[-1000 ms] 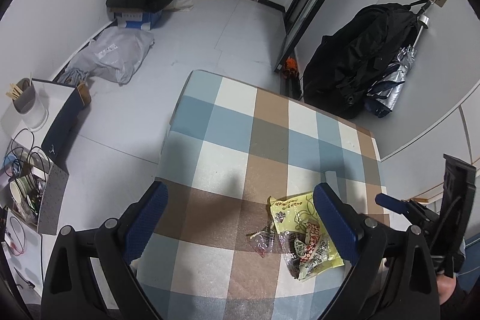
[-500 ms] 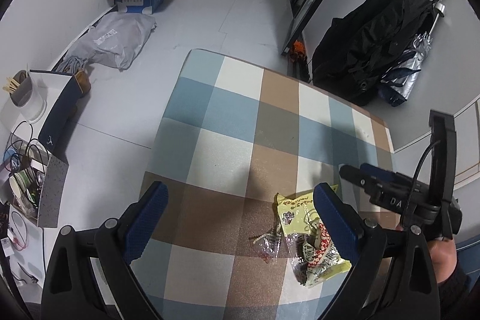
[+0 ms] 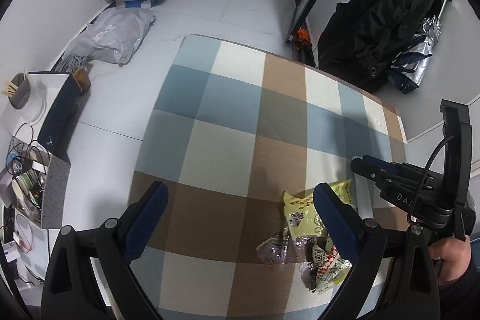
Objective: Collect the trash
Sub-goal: 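Grasp the yellow snack wrapper with the left gripper and lift it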
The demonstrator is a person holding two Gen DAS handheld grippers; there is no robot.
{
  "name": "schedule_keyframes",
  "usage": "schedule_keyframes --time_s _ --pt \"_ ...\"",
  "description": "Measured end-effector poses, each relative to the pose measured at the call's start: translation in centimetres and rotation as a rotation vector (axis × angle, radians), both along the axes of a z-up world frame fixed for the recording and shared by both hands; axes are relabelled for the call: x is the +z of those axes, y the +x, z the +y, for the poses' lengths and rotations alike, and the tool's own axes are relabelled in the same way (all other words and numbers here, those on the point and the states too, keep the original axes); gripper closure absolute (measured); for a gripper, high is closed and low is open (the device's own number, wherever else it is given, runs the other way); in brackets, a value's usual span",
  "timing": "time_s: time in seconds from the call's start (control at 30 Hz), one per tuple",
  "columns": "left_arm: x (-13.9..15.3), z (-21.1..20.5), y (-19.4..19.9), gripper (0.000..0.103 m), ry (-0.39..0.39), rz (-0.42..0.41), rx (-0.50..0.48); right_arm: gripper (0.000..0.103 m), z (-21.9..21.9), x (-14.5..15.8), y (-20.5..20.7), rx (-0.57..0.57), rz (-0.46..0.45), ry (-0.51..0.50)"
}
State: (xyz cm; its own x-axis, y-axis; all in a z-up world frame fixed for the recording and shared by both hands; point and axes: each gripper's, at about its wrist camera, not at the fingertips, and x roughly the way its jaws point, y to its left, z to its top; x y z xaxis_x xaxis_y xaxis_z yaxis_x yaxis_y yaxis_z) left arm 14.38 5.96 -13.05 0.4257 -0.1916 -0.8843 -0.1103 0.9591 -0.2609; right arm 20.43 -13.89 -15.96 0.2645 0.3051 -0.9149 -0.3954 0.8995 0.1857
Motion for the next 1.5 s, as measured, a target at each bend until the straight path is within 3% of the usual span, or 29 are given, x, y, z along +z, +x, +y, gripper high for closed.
schedule_keyframes --time_s 0.17,0.4,0.57,0.73,1.0,1.07,1.23,1.37,1.5 --pt "-0.4 -1.0 0.3 0.007 -0.005 -0.007 -0.048 0.09 -0.1 0.3 0.0 0.009 -0.003 0.014" --pt "-2.2 -2.9 0.7 0.008 -0.007 0.051 -0.153 0.096 0.1 1.0 -0.5 0.025 -0.016 0.053" --pt "-2.7 -4.3 0.5 0.01 0.045 0.05 -0.214 0.097 -0.3 1.9 -0.6 0.015 -0.05 0.076" --pt "-3.1 -5.3 0.5 0.024 0.078 0.053 -0.257 0.097 -1.1 2.7 -0.5 -0.01 -0.076 0.094" --pt "-3.6 -7.4 -0.2 0.03 0.236 0.005 -0.326 0.097 -2.3 3.1 -0.4 -0.043 -0.09 0.099" --pt "-3.5 -7.7 -0.2 0.036 0.249 -0.009 -0.334 0.097 -2.7 3.4 -0.3 -0.049 -0.096 0.103" --pt "-3.0 -8.3 -0.4 0.066 0.26 -0.024 -0.376 0.097 -3.5 3.5 -0.2 -0.064 -0.101 0.107" --pt "-2.9 -9.3 -0.8 0.073 0.308 -0.039 -0.408 0.096 -3.9 3.4 -0.1 -0.074 -0.093 0.112" --pt "-2.7 -9.6 -1.0 0.098 0.297 -0.033 -0.432 0.096 -4.1 3.4 -0.1 -0.075 -0.09 0.114"
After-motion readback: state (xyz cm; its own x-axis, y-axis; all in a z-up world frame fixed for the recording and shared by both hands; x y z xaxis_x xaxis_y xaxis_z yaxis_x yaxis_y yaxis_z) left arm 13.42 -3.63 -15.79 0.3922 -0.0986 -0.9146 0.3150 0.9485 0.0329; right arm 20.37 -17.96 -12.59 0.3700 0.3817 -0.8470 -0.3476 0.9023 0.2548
